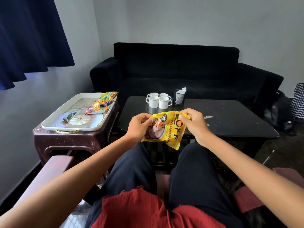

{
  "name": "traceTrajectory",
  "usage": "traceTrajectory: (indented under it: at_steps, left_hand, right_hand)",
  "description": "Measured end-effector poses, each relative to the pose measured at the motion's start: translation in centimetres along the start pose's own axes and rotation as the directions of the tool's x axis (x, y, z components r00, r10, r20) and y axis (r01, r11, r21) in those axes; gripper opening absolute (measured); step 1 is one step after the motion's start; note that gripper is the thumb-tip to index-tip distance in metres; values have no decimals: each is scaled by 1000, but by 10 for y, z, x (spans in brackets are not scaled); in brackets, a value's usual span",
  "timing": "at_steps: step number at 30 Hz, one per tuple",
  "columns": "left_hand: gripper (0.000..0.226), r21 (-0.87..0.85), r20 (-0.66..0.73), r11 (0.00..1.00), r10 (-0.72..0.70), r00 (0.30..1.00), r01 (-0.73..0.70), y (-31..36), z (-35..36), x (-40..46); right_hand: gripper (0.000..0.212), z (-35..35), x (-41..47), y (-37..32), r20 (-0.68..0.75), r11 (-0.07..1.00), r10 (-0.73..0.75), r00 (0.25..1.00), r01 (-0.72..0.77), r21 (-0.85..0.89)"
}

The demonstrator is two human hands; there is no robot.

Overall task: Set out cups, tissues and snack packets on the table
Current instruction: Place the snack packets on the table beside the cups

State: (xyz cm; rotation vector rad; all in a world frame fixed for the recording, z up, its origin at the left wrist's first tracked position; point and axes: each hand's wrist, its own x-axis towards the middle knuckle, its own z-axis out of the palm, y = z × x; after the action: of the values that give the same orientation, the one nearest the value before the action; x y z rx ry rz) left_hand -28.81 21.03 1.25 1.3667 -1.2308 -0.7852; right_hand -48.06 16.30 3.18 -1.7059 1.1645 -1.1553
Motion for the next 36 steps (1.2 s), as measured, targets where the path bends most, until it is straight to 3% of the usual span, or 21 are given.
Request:
traceTrajectory:
  at_steps: [5,9,17,21,25,29,36]
  left_hand:
    - [7,325,21,931,168,986,-165,0,-2,0]
    - [5,369,96,900,210,973,-231,0,7,-7]
    - [8,207,102,956,188,977,-206,4,10,-10]
    - [14,86,192,985,134,972,-153,4,5,-9]
    - [20,187,175,948,225,958,-257,4,5,-8]
    - [21,394,128,836,362,923,-382,2,2,-5]
    - [20,321,-62,911,295,953,-261,4,10,-5]
  right_hand:
    - [17,2,-8,-5,144,977,-117,983,140,-163]
    - [26,13,-14,-10,250,927,-194,949,261,-270]
    - [8,13,-12,-9,119,923,-220,968,246,-297]
    - [7,10,-9,-6,-4,948,-223,975,216,-234]
    - [7,9,-7,-3,-50,970,-187,981,176,-168]
    - [10,12,-9,-2,-91,992,-111,990,104,-74]
    - [6,12,-8,-7,-150,994,21,989,-6,105]
